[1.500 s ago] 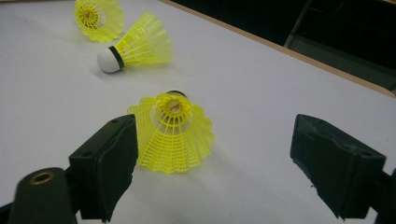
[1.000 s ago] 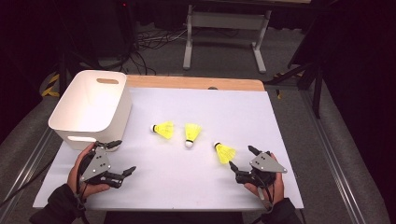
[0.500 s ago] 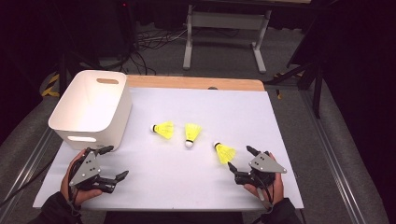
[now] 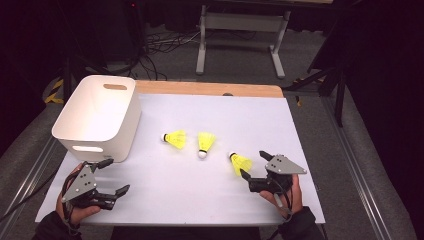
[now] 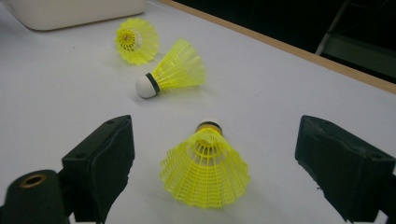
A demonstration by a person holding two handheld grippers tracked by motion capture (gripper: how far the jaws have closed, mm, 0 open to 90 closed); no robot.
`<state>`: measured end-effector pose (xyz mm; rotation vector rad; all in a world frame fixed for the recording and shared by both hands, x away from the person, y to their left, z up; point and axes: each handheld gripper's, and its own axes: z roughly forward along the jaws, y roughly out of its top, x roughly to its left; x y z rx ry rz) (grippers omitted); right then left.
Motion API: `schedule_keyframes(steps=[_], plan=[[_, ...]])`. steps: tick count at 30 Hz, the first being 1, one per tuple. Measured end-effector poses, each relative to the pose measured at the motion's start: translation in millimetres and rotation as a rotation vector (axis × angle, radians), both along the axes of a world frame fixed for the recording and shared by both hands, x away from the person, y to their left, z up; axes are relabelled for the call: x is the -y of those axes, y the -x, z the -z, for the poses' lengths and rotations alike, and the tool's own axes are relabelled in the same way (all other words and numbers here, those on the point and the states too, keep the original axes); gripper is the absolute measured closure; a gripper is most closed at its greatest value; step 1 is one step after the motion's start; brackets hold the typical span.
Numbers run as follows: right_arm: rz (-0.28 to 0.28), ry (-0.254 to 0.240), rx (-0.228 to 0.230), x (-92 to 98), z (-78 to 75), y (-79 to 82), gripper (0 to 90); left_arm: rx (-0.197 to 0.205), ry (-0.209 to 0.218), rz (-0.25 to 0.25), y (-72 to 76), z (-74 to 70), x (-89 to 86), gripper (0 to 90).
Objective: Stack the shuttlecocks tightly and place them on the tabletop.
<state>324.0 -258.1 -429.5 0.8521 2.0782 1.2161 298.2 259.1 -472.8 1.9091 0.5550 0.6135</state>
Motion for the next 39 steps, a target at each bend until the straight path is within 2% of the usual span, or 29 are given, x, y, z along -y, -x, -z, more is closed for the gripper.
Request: schedule_keyframes(steps=[2, 7, 9, 11, 12, 14, 15, 17, 21, 23, 25, 30, 32, 35, 36, 39], plan=[[-0.017, 0.015, -0.004, -5.0, -3.8, -3.2, 13.6, -0.003, -0.006, 0.001, 0.9, 0.2, -1.4, 6.1], [-0.058, 0.015, -0.016, -17.9, -9.4, -13.3, 15.9, -0.002, -0.005, -0.001, 2.2, 1.3, -4.0, 6.1], [-0.041, 0.063, -0.034, -25.6, -11.0, -19.5, 16.6, -0.008, -0.018, 0.001, 2.5, 1.0, -5.3, 6.1], [-0.055, 0.113, -0.09, -33.4, -12.5, -23.9, 19.1, -0.01, -0.017, 0.002, 2.7, 1.3, -6.0, 6.1], [-0.079, 0.122, -0.099, -36.7, -13.3, -25.0, 18.8, -0.01, -0.017, 0.003, 2.8, 1.3, -6.0, 6.1], [-0.101, 0.112, -0.072, -41.8, -15.3, -26.3, 13.2, -0.008, -0.013, 0.005, 2.7, 1.2, -5.7, 6.1], [-0.146, 0.097, -0.073, -44.9, -17.3, -28.3, 11.3, -0.01, -0.015, 0.008, 2.7, 1.2, -5.5, 6.2], [-0.161, 0.083, -0.074, -51.5, -20.3, -33.3, 11.1, -0.012, -0.015, 0.01, 2.5, 1.5, -5.1, 6.2], [-0.188, 0.069, -0.106, -64.3, -25.4, -52.6, 12.4, -0.011, -0.011, 0.006, 1.7, 1.6, -5.1, 6.2], [-0.198, 0.088, -0.121, -71.8, -28.2, -62.7, 14.1, -0.011, -0.012, 0.007, 1.6, 1.7, -5.2, 6.1], [-0.215, 0.085, -0.14, -78.5, -30.9, -72.8, 15.8, -0.01, -0.013, 0.009, 1.3, 1.8, -5.3, 6.1], [-0.225, 0.163, -0.152, -98.0, -32.6, -93.5, 20.9, -0.01, -0.013, 0.009, 1.9, 1.9, -5.0, 6.2], [-0.229, 0.171, -0.16, -101.2, -32.3, -97.5, 22.0, -0.008, -0.015, 0.011, 1.6, 1.7, -5.3, 6.2], [-0.229, 0.219, -0.19, -111.1, -30.0, -112.0, 24.5, -0.009, -0.015, 0.009, 1.4, 1.7, -5.2, 6.2], [-0.236, 0.22, -0.211, -114.7, -28.8, -118.9, 26.2, -0.008, -0.015, 0.008, 1.6, 1.6, -5.2, 6.2], [-0.229, 0.232, -0.224, -118.3, -27.4, -127.3, 28.3, -0.011, -0.027, 0.011, 2.5, 1.0, -4.9, 6.2]])
